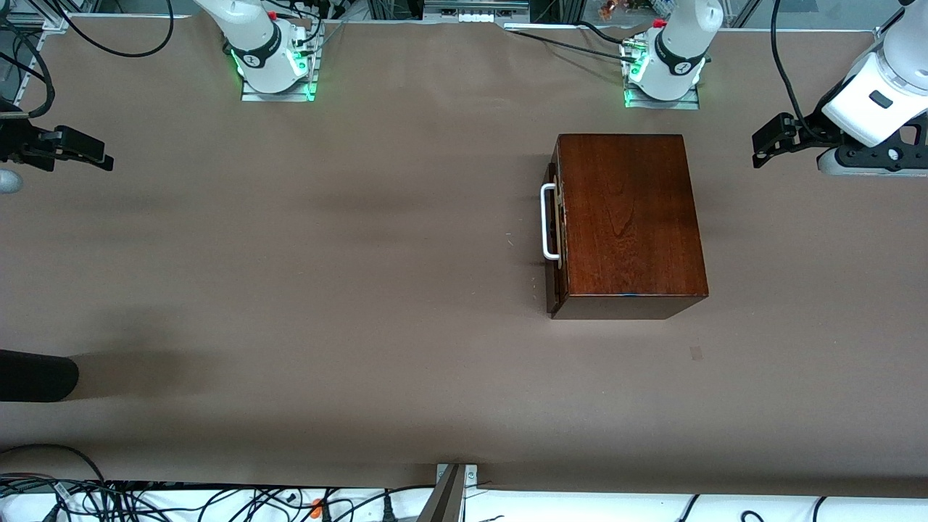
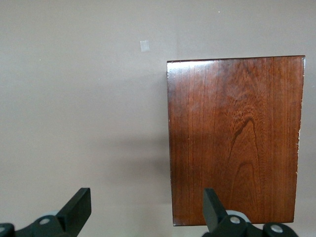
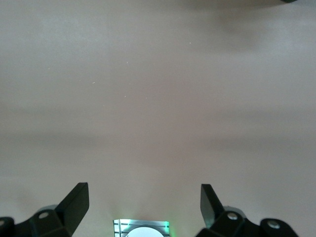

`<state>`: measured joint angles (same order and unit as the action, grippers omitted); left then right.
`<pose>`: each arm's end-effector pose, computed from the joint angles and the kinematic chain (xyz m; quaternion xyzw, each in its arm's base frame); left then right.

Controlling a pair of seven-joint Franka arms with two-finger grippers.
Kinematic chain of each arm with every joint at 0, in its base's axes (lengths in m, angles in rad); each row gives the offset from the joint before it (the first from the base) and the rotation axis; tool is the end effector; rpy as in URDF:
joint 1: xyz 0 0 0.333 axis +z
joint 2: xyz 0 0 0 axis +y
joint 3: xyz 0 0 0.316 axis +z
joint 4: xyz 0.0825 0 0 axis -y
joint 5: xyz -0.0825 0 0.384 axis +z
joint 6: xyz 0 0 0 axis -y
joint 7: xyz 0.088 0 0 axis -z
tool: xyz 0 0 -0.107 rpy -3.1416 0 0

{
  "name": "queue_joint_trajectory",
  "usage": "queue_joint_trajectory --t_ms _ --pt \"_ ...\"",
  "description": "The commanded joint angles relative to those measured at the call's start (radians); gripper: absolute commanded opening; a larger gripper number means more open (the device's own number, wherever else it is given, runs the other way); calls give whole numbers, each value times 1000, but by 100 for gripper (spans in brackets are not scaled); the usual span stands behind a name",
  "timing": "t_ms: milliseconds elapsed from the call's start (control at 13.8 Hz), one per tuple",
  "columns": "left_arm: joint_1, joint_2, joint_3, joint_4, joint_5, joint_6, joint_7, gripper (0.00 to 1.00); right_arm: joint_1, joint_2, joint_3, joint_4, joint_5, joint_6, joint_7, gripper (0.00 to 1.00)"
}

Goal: Open drawer, take yellow block, close drawer
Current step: 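Move the left gripper to the white drawer handle of the wooden box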

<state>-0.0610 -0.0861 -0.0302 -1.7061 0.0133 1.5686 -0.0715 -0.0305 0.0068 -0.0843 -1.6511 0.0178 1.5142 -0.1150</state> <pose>0.5229 -0.0470 0.6070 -0.9996 0.0099 0.0250 0.0100 0.5428 -0.0604 0.5787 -0.9974 0.0001 0.0703 0.0168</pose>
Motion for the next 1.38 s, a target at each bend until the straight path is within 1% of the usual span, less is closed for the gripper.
queue_joint_trajectory --t_ms 0,363,508,653,943,1161,1306 --pt "4 -11 -5 -4 -27 4 -7 100 -9 -4 -12 -7 -6 -11 -11 100" --pt "-8 -9 -7 -1 -30 4 -28 100 -9 -4 -12 -10 1 -25 -11 100" --pt "-11 11 -63 26 -30 4 -65 100 -9 -5 -12 -9 1 -26 -11 100" --pt "-11 35 -121 52 -27 4 -160 100 -8 -4 -12 -7 1 -25 -11 100" --pt "-13 63 -227 88 -22 7 -289 100 -8 -5 -12 -7 1 -26 -11 100" --pt "-14 106 -350 137 -15 5 -390 100 -9 -4 -12 -7 1 -26 -12 100" --pt "-32 170 -442 170 -1 7 -476 100 -9 -4 -12 -7 1 -26 -11 100"
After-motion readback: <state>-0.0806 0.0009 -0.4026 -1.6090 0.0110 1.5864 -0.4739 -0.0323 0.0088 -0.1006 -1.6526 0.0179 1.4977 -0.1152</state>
